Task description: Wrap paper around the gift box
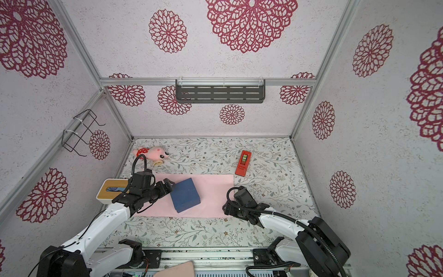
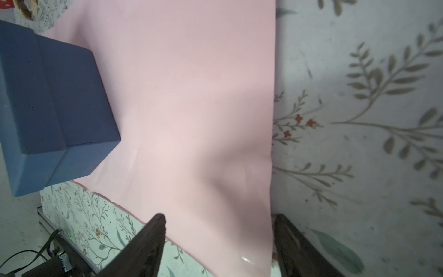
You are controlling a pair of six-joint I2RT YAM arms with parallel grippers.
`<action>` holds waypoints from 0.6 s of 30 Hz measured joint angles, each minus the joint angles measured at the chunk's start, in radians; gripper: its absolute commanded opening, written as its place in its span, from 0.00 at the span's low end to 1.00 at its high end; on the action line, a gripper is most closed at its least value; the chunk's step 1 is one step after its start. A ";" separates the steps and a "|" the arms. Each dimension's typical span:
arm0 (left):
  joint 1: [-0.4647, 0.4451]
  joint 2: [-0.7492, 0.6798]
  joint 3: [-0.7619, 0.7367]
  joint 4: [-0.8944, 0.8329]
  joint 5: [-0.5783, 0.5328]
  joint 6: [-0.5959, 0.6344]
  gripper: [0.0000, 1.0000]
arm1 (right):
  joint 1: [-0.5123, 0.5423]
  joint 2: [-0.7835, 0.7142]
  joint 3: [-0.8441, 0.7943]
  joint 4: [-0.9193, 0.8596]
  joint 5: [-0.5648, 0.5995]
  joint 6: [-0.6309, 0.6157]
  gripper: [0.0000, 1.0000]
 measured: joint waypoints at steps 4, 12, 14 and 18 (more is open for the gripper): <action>0.000 0.006 0.000 0.016 0.012 0.000 0.92 | -0.011 -0.052 -0.083 0.104 -0.034 0.035 0.64; 0.000 0.019 0.000 0.022 0.018 0.000 0.92 | -0.047 -0.091 -0.178 0.331 -0.083 0.076 0.45; 0.000 0.019 0.000 0.023 0.021 0.000 0.92 | -0.057 -0.069 -0.184 0.385 -0.085 0.086 0.43; 0.000 0.019 0.000 0.023 0.022 0.000 0.92 | -0.066 0.014 -0.170 0.428 -0.084 0.099 0.41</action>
